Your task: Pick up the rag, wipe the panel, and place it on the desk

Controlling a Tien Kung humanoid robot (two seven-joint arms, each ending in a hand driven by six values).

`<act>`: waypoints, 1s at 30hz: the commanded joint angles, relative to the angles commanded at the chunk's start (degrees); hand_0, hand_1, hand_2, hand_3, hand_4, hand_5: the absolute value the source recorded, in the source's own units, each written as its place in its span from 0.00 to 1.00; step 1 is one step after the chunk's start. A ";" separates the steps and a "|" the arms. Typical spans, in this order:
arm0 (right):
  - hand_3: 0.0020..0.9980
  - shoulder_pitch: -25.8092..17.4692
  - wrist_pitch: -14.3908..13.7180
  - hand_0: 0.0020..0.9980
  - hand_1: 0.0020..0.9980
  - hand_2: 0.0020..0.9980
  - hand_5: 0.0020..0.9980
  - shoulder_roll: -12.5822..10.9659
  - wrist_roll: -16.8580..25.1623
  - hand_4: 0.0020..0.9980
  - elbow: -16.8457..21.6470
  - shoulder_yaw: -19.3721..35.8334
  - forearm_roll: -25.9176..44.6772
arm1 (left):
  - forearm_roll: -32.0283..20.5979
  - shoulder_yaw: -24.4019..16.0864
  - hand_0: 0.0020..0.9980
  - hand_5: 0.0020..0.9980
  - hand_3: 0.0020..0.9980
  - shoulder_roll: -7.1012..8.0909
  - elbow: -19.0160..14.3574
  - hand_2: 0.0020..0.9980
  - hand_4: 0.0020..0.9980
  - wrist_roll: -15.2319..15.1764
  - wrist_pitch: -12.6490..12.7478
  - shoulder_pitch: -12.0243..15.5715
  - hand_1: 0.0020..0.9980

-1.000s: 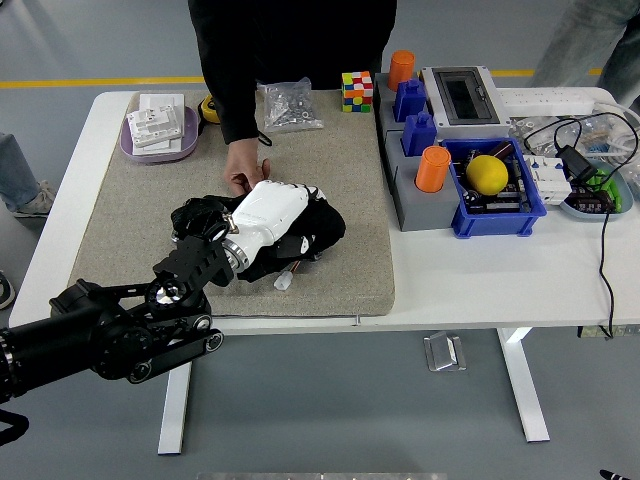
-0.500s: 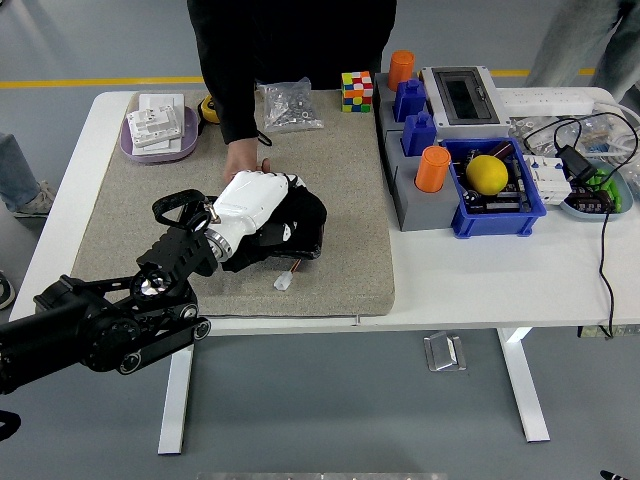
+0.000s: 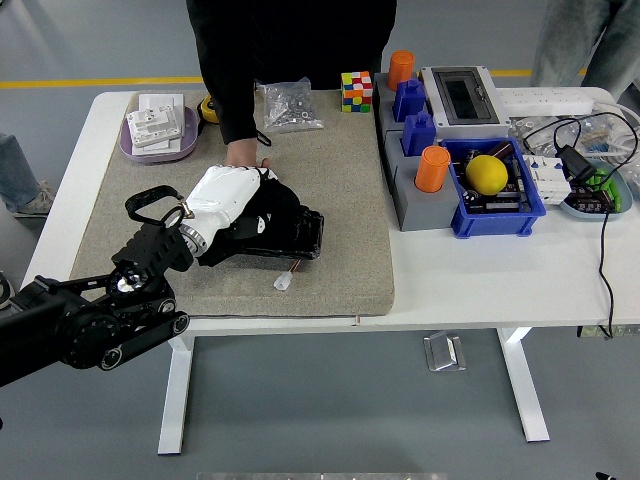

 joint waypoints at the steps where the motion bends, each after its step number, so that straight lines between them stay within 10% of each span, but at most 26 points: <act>1: 0.66 -0.02 0.00 0.78 0.68 0.72 0.58 0.03 0.00 1.00 0.00 0.05 0.00 | 0.04 -0.12 0.22 0.10 0.68 0.24 0.13 0.68 0.51 0.01 -0.03 0.11 0.17; 30: 0.66 -0.46 -0.18 0.78 0.68 0.72 0.58 0.40 -0.22 1.00 0.04 1.20 -0.19 | 2.21 -9.42 0.22 0.10 0.68 7.00 3.14 0.68 0.51 -0.41 -0.06 4.23 0.17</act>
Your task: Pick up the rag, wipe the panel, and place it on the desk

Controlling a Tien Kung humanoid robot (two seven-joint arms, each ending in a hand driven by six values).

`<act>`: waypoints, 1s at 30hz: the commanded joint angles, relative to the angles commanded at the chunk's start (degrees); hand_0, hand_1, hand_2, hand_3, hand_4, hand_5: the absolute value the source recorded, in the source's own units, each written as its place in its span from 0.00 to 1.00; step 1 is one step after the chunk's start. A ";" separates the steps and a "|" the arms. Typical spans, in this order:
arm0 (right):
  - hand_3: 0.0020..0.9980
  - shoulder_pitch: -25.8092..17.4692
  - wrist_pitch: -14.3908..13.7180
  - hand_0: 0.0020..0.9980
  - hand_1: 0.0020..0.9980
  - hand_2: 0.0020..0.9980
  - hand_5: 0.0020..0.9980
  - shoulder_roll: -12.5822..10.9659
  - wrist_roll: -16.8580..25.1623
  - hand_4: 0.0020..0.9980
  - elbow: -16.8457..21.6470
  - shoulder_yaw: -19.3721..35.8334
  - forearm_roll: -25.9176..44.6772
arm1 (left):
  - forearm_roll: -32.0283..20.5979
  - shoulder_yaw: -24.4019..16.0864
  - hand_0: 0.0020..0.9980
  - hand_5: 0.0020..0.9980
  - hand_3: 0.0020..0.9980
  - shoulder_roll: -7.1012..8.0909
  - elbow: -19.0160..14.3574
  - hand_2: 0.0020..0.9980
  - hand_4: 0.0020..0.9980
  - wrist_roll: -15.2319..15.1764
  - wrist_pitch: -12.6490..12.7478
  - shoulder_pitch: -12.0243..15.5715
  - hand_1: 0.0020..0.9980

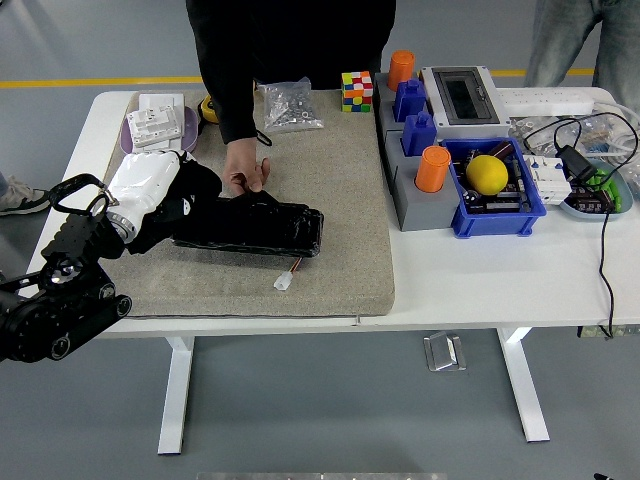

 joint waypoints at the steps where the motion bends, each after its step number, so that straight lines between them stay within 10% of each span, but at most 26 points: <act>1: 0.66 -0.02 -0.01 0.78 0.68 0.72 0.58 0.01 -0.01 1.00 -0.01 0.06 -0.02 | 0.14 -0.39 0.22 0.10 0.68 0.21 0.05 0.68 0.51 -0.03 0.03 0.27 0.17; 18: 0.66 0.00 -0.13 0.78 0.68 0.72 0.58 0.33 -0.19 1.00 0.01 0.65 -0.01 | 0.49 -5.15 0.22 0.10 0.68 2.90 1.22 0.68 0.50 -0.93 0.63 3.69 0.18; 30: 0.66 0.27 -0.29 0.78 0.68 0.72 0.58 0.58 -0.32 1.00 0.12 1.06 -0.13 | -2.98 -8.78 0.23 0.10 0.68 2.79 5.42 0.67 0.51 -6.95 3.98 6.24 0.21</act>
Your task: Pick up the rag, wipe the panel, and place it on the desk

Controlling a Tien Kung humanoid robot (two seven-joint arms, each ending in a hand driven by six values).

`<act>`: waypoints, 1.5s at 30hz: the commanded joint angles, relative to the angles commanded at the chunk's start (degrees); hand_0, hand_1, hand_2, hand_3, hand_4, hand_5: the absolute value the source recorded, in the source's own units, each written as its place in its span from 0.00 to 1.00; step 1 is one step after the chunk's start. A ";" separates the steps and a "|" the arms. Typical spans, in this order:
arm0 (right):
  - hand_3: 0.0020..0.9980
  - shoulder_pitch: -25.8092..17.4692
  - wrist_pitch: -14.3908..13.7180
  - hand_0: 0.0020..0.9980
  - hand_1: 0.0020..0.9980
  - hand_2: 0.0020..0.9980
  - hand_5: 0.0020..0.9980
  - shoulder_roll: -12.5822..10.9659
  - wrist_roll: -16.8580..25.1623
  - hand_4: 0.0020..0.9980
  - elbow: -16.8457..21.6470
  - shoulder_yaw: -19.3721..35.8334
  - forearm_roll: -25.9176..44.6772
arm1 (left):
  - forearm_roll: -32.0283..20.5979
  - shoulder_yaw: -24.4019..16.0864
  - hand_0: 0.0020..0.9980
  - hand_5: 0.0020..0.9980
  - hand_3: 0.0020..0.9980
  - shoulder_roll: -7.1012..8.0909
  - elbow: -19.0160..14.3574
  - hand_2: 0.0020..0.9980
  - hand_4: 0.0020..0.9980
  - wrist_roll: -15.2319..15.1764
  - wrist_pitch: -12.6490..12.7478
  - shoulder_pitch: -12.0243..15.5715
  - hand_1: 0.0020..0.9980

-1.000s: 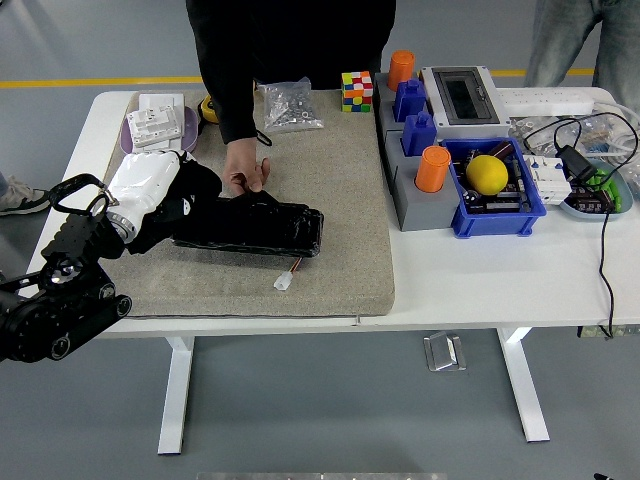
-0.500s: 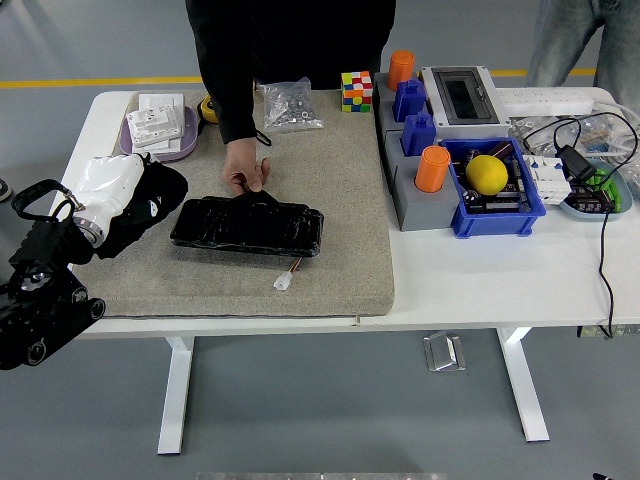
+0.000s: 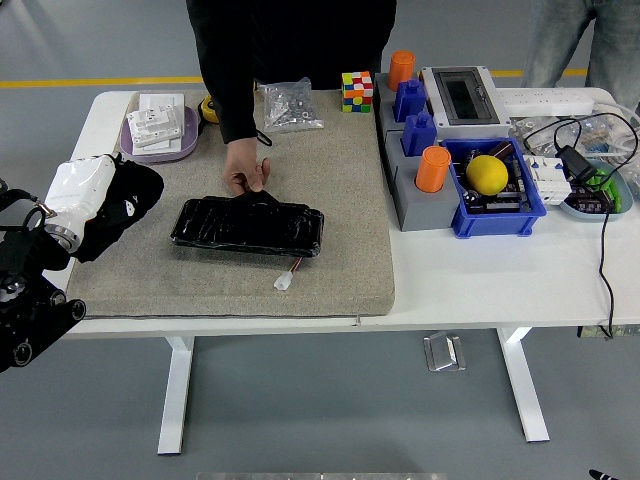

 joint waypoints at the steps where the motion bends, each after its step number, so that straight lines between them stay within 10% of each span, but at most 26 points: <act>1: 0.66 -0.02 0.03 0.78 0.68 0.72 0.58 -0.04 -0.06 1.00 0.00 0.03 0.00 | -0.17 -0.22 0.26 0.10 0.68 0.01 0.09 0.67 0.51 -0.39 0.17 0.25 0.27; 24: 0.66 -0.12 -0.14 0.78 0.68 0.72 0.58 0.19 -0.11 1.00 0.18 0.47 -0.23 | -3.61 0.70 0.36 0.10 0.56 -0.91 3.79 0.58 0.53 -1.57 -1.18 1.55 0.49; 25: 0.66 -0.14 -0.15 0.78 0.68 0.72 0.58 0.20 -0.10 1.00 0.20 0.46 -0.27 | -3.77 0.69 0.38 0.23 0.59 -0.93 3.77 0.62 0.72 -1.64 -1.25 1.60 0.51; 36: 0.66 -0.40 -0.19 0.78 0.68 0.72 0.58 0.36 -0.07 1.00 0.16 0.32 -0.38 | -5.14 1.24 0.39 0.28 0.66 -0.91 3.80 0.71 0.78 -1.17 -2.71 2.21 0.56; 45: 0.66 -0.41 -0.28 0.78 0.68 0.72 0.58 0.31 -0.06 1.00 0.08 0.20 -0.33 | -5.21 0.67 0.40 0.57 0.78 -0.51 3.21 0.75 1.00 -1.23 -4.14 2.15 0.60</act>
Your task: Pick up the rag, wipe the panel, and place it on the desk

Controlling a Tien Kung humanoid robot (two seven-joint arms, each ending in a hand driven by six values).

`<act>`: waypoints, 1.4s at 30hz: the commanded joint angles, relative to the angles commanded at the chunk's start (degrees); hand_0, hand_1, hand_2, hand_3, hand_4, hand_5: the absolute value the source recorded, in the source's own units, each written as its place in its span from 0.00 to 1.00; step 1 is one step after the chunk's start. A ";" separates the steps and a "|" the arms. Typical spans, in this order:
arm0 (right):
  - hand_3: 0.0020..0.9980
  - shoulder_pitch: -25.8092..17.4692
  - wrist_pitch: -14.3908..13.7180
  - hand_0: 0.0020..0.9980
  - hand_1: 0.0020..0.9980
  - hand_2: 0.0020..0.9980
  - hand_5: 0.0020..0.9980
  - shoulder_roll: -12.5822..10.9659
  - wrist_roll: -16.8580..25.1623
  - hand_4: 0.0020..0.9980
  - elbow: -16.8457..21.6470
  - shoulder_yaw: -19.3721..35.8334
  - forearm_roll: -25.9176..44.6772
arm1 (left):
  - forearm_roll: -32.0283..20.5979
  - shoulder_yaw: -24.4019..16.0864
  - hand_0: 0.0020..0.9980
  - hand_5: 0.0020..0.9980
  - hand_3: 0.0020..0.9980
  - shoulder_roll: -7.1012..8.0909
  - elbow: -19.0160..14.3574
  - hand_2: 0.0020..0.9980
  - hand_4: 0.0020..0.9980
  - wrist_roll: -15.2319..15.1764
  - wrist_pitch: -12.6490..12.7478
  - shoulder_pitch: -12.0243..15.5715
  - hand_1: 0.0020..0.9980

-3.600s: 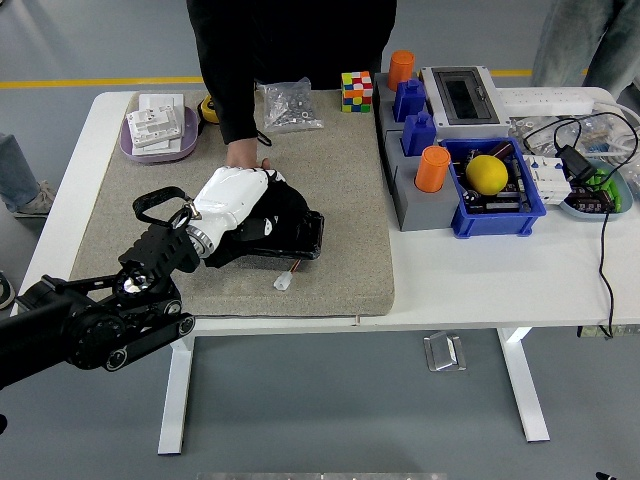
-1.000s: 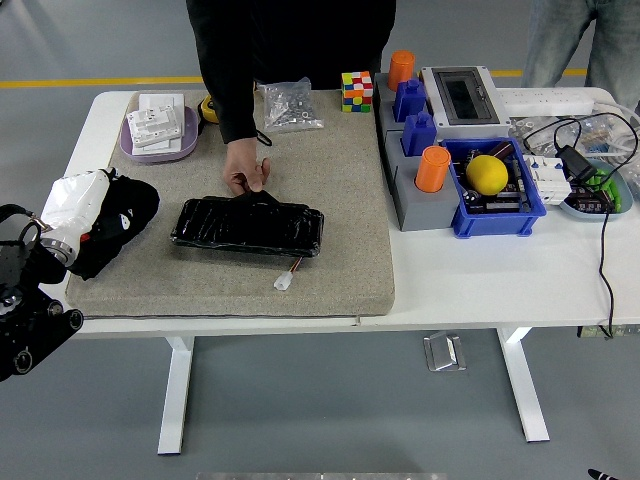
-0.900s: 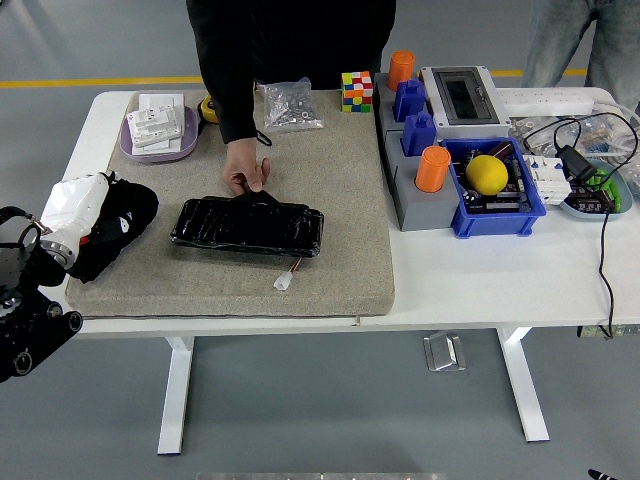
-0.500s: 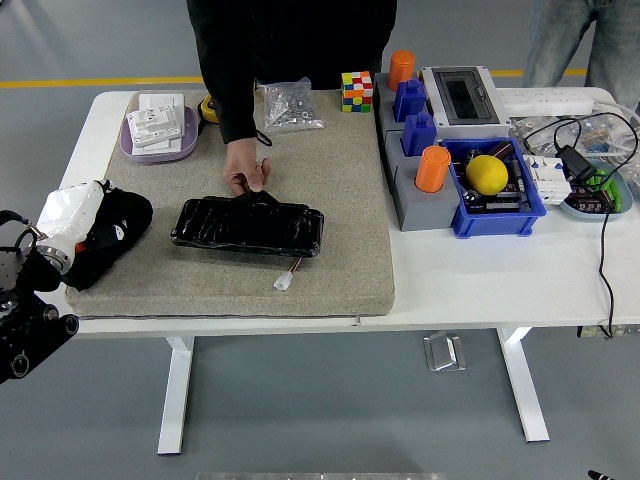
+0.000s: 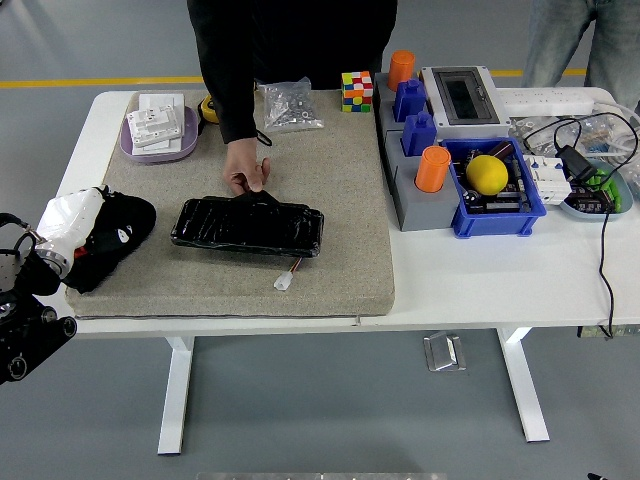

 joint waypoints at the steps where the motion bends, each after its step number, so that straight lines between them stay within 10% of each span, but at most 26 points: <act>1: 0.66 -0.01 0.01 0.78 0.68 0.72 0.58 0.00 -0.02 1.00 -0.02 -0.04 -0.01 | -0.06 -0.07 0.40 0.57 0.78 0.02 -0.04 0.75 1.00 -0.06 -0.07 -0.01 0.60; 21: 0.65 0.04 -0.01 0.78 0.68 0.72 0.57 0.01 -0.06 1.00 -0.18 -0.19 0.04 | 0.02 -1.96 0.41 0.71 0.81 1.88 -2.87 0.77 1.00 0.33 -1.74 -0.11 0.61; 22: 0.65 0.04 -0.04 0.78 0.68 0.72 0.57 0.03 -0.03 1.00 -0.20 -0.09 0.01 | 0.07 -2.52 0.41 0.88 0.82 2.17 -3.81 0.78 1.00 0.30 -1.82 0.02 0.62; 42: 0.65 0.05 -0.30 0.78 0.68 0.72 0.57 0.09 0.06 1.00 -0.07 1.05 -0.22 | -5.74 -17.47 0.41 0.94 0.80 11.26 -29.94 0.76 1.00 5.56 -4.75 5.49 0.62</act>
